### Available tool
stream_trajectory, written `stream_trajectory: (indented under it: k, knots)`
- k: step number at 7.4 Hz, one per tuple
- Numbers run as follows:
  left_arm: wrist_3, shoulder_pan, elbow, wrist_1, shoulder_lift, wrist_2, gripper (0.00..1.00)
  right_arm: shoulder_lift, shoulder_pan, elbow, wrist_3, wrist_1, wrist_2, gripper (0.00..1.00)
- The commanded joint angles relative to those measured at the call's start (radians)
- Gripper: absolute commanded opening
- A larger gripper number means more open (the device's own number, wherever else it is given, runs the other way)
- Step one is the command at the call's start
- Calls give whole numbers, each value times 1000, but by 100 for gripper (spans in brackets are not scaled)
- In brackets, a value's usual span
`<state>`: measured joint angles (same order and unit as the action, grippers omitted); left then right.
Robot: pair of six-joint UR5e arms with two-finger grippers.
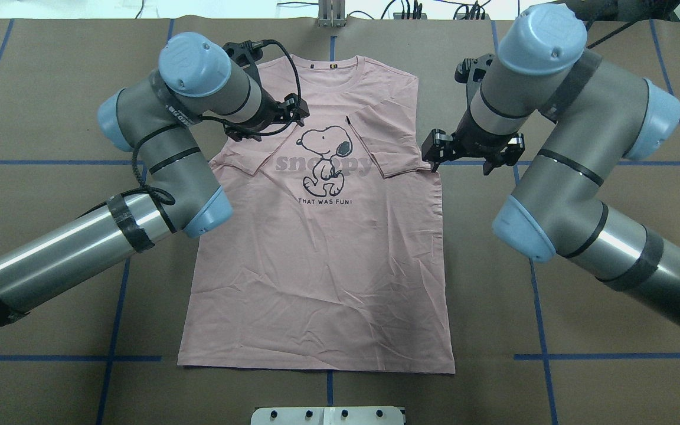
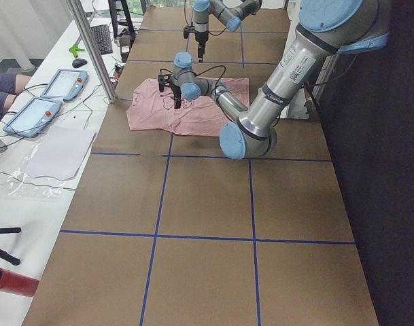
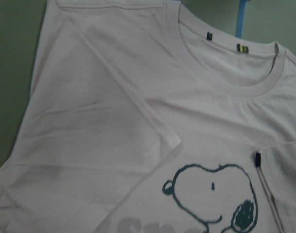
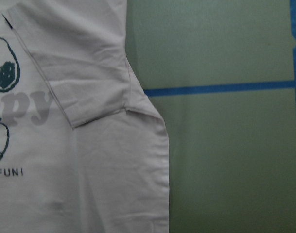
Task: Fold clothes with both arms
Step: 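Move the right gripper to the hem corner nearest the robot while left holds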
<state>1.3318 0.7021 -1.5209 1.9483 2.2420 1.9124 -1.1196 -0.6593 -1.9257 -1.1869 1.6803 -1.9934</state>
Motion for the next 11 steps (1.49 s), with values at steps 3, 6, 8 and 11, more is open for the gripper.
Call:
stream_trajectory:
  k: [3, 6, 8, 11]
  knots:
    - [-163, -23, -510, -163, -364, -3, 100, -244, 440, -154, -411, -215, 387, 100]
    - [-163, -21, -512, -163, -369, -1, 100, -319, 564, -159, -476, -251, 482, 100]
    - [-163, -21, -512, -163, -369, -1, 100, -318, 566, -154, -474, -254, 470, 100]
    - [-163, -19, -528, -163, -369, 0, 100, -305, 569, -141, -465, -252, 458, 99]
